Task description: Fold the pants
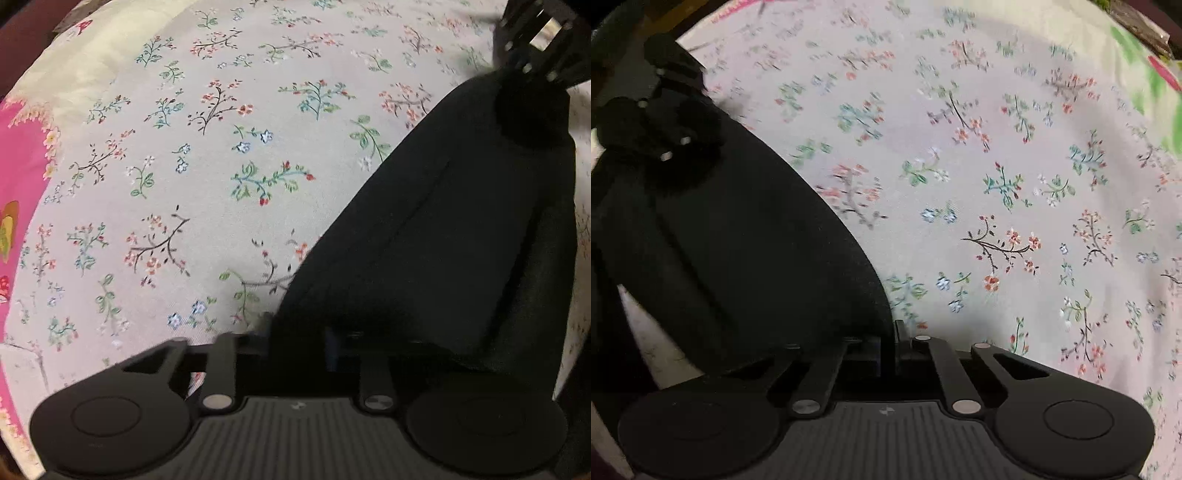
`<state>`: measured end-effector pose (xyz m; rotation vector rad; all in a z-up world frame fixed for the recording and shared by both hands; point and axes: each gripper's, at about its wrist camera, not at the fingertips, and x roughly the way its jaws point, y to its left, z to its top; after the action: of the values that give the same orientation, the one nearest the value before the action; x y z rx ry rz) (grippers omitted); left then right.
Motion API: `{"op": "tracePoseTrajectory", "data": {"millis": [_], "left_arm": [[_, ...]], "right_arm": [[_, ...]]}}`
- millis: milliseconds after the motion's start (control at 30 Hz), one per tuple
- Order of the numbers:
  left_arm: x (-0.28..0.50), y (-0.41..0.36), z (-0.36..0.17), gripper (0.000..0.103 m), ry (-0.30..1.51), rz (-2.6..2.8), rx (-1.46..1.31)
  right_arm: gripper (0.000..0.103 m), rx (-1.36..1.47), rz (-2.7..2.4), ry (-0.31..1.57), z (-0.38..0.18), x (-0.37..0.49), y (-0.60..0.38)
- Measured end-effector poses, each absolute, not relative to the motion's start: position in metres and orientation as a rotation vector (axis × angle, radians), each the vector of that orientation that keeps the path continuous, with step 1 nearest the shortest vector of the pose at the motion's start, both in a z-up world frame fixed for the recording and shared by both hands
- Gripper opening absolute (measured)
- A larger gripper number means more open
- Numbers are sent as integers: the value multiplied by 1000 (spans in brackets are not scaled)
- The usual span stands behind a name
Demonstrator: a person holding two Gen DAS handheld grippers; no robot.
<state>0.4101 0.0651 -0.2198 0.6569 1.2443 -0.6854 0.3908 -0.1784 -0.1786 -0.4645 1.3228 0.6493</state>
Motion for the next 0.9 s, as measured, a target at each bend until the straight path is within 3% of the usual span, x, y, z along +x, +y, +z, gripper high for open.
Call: {"op": "tracePoseTrajectory", "data": {"millis": [67,600,900], "left_arm": [[400,67,-213,20,1253,-693,685],[249,96,-144,19,1301,-705,508],[159,101,-136,19,1354,-649,352]], "right_arm": [[0,-455,665,1310,-160,377,-184],[0,-355,726,1298,-63,243,-181],[0,-296,712,1393,-62,162,-183]]}}
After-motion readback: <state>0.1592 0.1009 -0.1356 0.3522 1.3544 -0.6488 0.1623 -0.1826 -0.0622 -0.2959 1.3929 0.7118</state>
